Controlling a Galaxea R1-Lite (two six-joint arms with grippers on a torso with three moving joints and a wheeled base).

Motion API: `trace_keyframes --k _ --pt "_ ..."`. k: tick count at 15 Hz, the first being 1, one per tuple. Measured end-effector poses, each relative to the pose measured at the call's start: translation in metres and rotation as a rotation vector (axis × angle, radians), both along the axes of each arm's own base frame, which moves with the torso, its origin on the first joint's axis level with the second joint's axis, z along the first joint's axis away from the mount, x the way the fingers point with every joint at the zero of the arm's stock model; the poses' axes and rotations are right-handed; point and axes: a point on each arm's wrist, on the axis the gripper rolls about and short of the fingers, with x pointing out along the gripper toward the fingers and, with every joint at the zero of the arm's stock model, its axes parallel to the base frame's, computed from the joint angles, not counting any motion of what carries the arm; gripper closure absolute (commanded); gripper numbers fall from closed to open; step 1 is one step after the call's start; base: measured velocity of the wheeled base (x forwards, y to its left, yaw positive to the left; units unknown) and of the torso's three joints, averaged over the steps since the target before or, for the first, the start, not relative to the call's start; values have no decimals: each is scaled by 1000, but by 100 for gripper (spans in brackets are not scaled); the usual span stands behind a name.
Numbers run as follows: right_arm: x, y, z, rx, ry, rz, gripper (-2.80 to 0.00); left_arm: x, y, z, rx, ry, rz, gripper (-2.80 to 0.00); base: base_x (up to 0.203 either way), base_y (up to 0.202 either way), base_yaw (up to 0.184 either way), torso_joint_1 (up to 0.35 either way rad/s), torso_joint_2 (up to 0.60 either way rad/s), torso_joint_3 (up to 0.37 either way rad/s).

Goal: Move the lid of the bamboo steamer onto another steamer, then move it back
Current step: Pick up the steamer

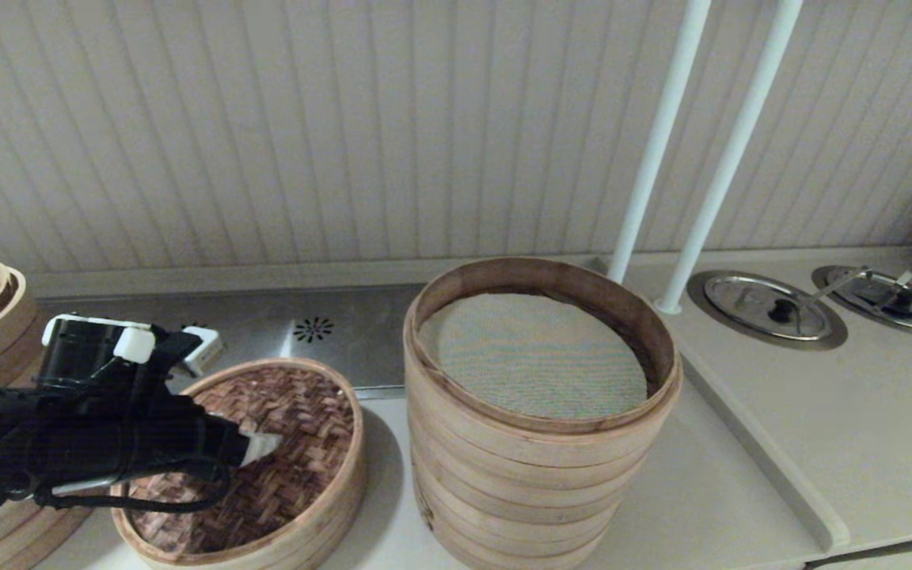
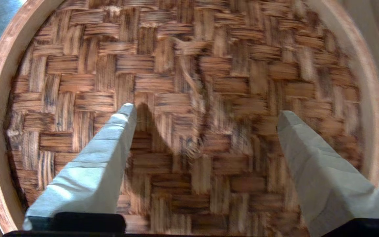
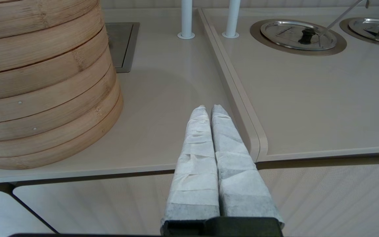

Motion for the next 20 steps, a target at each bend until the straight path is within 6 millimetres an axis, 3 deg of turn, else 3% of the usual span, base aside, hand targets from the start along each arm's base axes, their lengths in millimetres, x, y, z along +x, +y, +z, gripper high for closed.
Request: trace_keyframes --k 3,4,20 --pt "0 0 0 0 0 0 0 1 0 -4 16 2 19 -280 0 0 0 0 0 0" --pt "0 0 0 0 0 0 0 1 0 -4 17 2 20 0 0 0 0 0 0 0" --pt "0 0 0 0 0 0 0 4 4 -7 -25 -41 63 0 0 0 0 0 0 0"
